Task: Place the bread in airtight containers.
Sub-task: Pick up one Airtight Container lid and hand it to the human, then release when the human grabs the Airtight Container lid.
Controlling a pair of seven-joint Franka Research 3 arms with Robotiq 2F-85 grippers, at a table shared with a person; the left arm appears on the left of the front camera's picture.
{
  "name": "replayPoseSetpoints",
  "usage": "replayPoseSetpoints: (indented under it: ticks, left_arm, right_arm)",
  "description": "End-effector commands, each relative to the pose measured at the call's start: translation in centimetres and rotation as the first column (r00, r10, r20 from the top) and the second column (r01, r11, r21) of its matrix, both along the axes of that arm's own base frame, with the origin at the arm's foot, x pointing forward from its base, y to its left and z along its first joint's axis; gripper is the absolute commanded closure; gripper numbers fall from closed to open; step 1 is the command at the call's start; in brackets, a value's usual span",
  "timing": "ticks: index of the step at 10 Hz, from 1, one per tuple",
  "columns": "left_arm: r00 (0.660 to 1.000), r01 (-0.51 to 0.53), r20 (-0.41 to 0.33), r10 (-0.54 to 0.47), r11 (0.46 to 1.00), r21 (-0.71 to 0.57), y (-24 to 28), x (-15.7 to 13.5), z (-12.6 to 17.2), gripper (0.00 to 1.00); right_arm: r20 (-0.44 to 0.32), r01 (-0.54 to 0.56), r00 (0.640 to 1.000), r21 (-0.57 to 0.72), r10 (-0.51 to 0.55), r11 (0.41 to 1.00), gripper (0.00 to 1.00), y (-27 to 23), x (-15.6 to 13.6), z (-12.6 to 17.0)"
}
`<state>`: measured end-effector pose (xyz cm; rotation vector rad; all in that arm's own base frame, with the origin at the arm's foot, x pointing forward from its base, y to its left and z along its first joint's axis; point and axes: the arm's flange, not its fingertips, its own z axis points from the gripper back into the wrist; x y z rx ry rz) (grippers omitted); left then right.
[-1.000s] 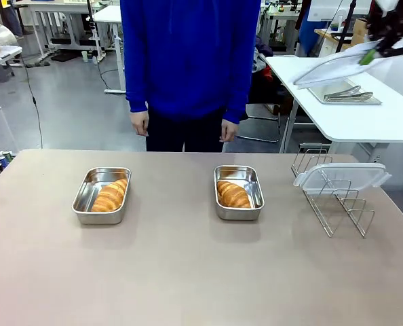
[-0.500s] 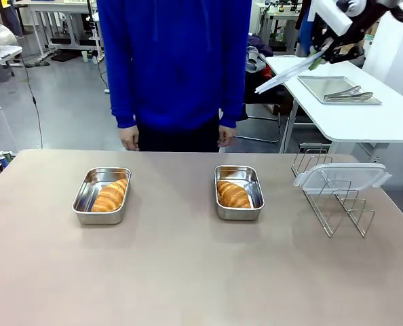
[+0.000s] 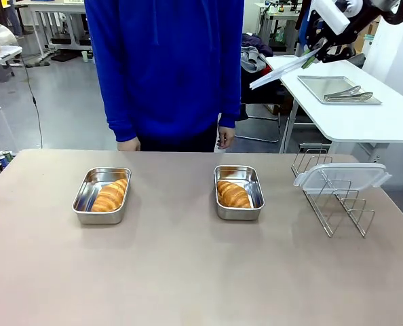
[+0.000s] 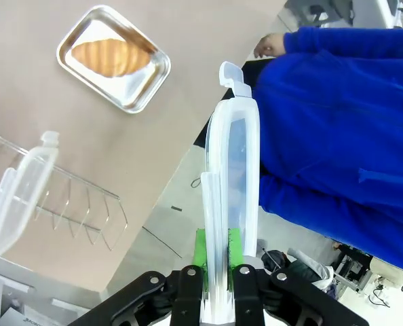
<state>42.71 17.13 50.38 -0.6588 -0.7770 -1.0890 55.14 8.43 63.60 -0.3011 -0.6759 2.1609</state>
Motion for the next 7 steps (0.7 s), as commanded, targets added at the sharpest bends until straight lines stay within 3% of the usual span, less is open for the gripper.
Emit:
replayPoseSetpoints:
  ticks: [1, 7]
  left_arm:
    - [1.0, 0.017, 0.006, -0.017, 1.0, 0.005, -0.01, -0.2, 0.11, 0.09]
    - [1.0, 0.017, 0.006, -0.017, 1.0, 0.005, -0.01, -0.2, 0.11, 0.09]
  right_arm:
    - [0.0, 0.007, 1.0, -0.016, -0.007, 1.0, 1.0, 0.07, -0.31, 0.19]
    - [0.0, 0.007, 1.0, -0.016, -0.007, 1.0, 1.0, 0.07, -0.31, 0.19]
